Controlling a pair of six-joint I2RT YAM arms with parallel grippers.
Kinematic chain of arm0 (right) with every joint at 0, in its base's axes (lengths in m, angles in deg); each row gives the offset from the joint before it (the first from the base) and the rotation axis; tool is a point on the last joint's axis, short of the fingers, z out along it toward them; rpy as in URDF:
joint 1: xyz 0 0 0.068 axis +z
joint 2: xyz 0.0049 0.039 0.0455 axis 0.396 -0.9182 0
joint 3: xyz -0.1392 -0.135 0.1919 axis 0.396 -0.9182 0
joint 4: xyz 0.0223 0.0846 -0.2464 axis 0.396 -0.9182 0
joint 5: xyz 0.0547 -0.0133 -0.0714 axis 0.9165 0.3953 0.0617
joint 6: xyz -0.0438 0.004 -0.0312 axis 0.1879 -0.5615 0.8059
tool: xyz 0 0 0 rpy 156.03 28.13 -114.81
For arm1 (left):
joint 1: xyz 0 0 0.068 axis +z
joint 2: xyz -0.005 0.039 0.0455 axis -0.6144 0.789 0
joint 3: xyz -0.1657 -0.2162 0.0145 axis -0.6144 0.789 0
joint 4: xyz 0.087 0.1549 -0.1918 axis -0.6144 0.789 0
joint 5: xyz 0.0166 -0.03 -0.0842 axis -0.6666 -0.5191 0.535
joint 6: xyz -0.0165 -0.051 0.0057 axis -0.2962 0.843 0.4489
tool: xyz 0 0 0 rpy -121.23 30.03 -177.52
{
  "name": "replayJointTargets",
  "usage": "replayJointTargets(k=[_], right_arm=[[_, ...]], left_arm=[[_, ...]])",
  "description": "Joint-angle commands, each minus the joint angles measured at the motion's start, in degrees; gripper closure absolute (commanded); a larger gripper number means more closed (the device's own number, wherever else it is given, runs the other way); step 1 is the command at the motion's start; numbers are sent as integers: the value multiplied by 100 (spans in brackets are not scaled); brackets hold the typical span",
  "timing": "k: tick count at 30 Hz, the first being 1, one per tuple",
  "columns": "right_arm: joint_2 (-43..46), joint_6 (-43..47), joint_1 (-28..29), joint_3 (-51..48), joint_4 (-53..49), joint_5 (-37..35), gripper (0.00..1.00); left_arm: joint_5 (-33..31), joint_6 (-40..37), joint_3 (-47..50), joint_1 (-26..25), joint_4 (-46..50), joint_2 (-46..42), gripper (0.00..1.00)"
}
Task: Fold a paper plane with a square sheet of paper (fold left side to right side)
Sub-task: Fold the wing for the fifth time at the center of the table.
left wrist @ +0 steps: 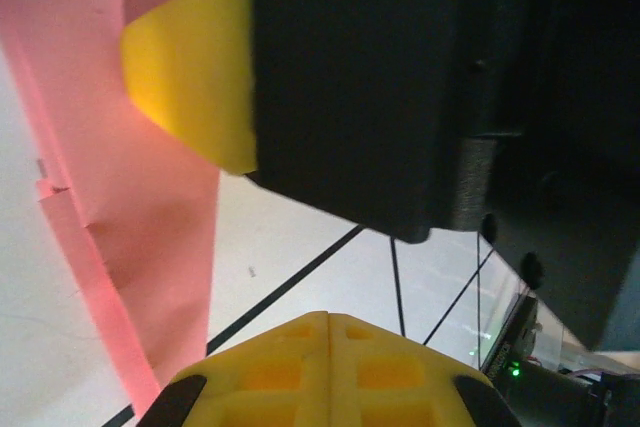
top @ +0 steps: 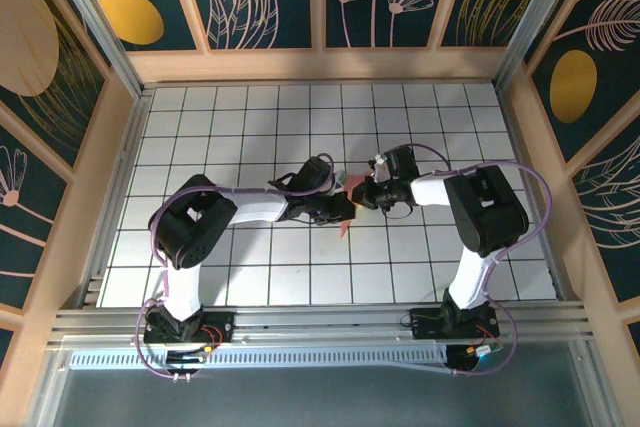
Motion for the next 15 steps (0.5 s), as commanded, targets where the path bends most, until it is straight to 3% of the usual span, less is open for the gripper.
replayJointTargets(k=[1,15], right_arm=[[-397,114,0,-170,-485,-591,100],[-495,140,3,-147,-551,-661,100]], left_arm=[[210,52,-94,12,49,34,100],[439,-11,115,-23,48,207,100]])
